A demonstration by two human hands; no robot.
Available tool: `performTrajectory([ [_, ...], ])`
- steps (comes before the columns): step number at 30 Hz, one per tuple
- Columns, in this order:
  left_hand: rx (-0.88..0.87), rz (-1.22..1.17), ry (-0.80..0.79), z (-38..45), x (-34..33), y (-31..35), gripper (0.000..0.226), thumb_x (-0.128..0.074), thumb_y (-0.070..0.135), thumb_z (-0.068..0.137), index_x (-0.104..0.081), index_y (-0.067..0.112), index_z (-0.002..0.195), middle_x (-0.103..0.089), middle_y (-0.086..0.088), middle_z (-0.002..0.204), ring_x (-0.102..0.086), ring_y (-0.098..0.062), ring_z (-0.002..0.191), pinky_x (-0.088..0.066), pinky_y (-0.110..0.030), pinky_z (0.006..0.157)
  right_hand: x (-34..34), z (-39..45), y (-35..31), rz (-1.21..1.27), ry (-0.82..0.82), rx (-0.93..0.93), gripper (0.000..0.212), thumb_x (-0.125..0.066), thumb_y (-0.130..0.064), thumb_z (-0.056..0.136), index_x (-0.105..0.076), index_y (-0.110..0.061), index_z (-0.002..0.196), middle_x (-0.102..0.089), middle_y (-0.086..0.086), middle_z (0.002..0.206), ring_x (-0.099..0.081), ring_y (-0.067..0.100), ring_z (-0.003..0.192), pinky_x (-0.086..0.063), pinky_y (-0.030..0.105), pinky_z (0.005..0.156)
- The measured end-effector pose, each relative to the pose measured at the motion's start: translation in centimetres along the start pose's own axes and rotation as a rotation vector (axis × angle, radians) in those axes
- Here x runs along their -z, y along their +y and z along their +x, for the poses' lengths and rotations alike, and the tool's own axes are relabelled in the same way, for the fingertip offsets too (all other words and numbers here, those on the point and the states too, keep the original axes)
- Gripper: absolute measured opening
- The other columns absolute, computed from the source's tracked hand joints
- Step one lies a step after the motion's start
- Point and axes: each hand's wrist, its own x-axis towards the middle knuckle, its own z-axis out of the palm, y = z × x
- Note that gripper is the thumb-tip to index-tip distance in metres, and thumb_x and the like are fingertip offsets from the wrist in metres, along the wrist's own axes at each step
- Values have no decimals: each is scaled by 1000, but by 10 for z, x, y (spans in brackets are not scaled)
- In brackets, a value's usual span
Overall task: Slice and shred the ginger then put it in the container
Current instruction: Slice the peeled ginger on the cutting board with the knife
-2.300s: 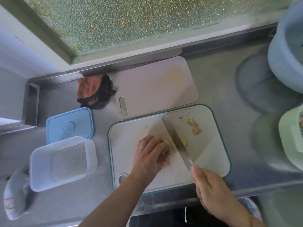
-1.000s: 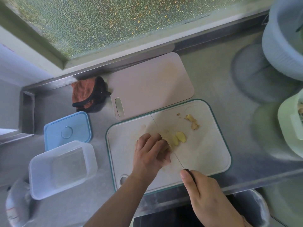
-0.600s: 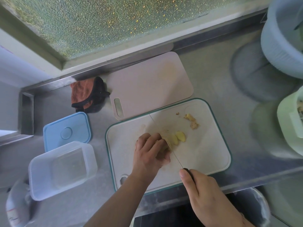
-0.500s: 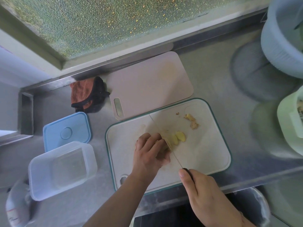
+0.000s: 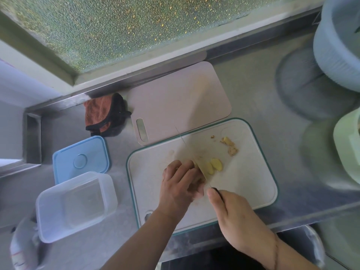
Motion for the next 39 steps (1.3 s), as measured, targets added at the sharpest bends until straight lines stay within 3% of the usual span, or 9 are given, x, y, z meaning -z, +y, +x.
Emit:
performTrajectory([
  [2, 8, 3, 2, 0, 0, 0, 28, -75, 33, 94, -62, 20, 115, -71, -2, 118, -67, -32, 104, -47, -43, 92, -3, -1, 4, -4, 0, -4, 49, -11, -60, 84, -43, -28, 66, -48, -5, 59, -49, 9, 60, -38, 20, 61],
  [6, -6, -15, 5, 2, 0, 1, 27, -74, 35, 94, -63, 20, 113, -71, -2, 118, -67, -32, 103, -46, -40, 94, 1, -25, 15, 41, 63, -120, 70, -13, -69, 73, -63, -22, 88, -66, 0, 85, -57, 8, 82, -42, 23, 80],
  [11, 4, -20, 21, 4, 0, 3, 24, -70, 37, 96, -61, 21, 112, -71, -2, 115, -68, -31, 99, -46, -40, 93, -4, 4, 10, 20, -21, 18, 53, -13, -61, 85, -46, -24, 67, -50, -2, 60, -51, 13, 62, -38, 27, 63],
  [17, -13, -18, 13, 4, 1, 1, 26, -73, 34, 95, -62, 20, 113, -71, -3, 116, -67, -32, 101, -45, -41, 95, -2, -26, 19, 45, -15, -132, 69, -9, -72, 67, -58, -27, 84, -61, -5, 79, -55, 7, 79, -38, 18, 72],
  [22, 13, -6, 30, 3, 0, 2, 28, -78, 26, 91, -61, 21, 114, -70, -1, 116, -67, -33, 100, -46, -41, 91, -11, 12, 17, 17, -15, 37, 47, -15, -59, 88, -41, -28, 63, -43, -4, 56, -45, 9, 55, -35, 21, 57],
  [26, -3, -21, 28, 5, 2, 3, 19, -65, 35, 100, -61, 20, 113, -70, -2, 116, -67, -34, 99, -45, -40, 91, -14, 19, 19, 53, -12, 54, 56, -16, -59, 88, -51, -19, 69, -48, -2, 59, -47, 10, 57, -37, 25, 59],
  [32, -8, -21, 26, 7, 5, 6, 26, -62, 42, 99, -59, 19, 108, -69, -4, 110, -66, -31, 95, -44, -38, 92, -13, 24, 16, 49, 30, 48, 48, -16, -60, 87, -43, -28, 64, -45, -6, 56, -46, 6, 55, -35, 16, 54],
  [36, -12, -15, 26, 6, -1, 2, 23, -69, 34, 98, -61, 19, 114, -71, -1, 118, -69, -30, 99, -46, -42, 94, -12, -8, 25, 27, 18, 15, 47, -18, -56, 89, -40, -25, 62, -43, -3, 55, -46, 7, 54, -35, 23, 58],
  [39, -47, -2, 47, 7, 0, 4, 22, -70, 30, 97, -61, 18, 114, -71, -1, 119, -69, -27, 100, -45, -38, 98, -13, -15, 28, 32, 6, -5, 48, -18, -57, 87, -44, -24, 64, -46, -5, 57, -48, 6, 58, -38, 19, 60],
])
